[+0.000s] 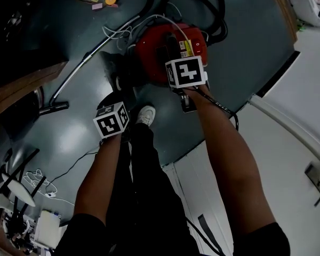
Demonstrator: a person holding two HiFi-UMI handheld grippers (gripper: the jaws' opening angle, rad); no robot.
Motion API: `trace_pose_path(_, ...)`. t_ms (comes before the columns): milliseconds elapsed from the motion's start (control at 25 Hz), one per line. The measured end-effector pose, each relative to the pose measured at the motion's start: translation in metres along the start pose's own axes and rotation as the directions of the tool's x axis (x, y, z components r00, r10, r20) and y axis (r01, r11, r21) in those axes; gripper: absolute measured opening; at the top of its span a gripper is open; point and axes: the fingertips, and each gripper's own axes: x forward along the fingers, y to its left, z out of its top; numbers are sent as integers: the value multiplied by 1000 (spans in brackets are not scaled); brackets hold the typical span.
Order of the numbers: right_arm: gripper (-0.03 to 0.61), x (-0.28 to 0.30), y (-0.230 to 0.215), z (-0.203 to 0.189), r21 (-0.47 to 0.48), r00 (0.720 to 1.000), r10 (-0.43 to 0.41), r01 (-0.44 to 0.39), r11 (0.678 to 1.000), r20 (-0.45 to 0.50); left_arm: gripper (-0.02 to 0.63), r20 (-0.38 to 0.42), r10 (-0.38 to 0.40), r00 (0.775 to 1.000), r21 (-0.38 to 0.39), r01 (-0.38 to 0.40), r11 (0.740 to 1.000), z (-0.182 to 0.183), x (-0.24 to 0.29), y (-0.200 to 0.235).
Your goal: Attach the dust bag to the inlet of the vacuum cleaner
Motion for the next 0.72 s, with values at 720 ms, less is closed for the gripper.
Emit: trace_pose_path(720,130,0,-2,1,33,1000,-21,21,999,0,37,-96,-86,992,182,102,978,-8,13,-26)
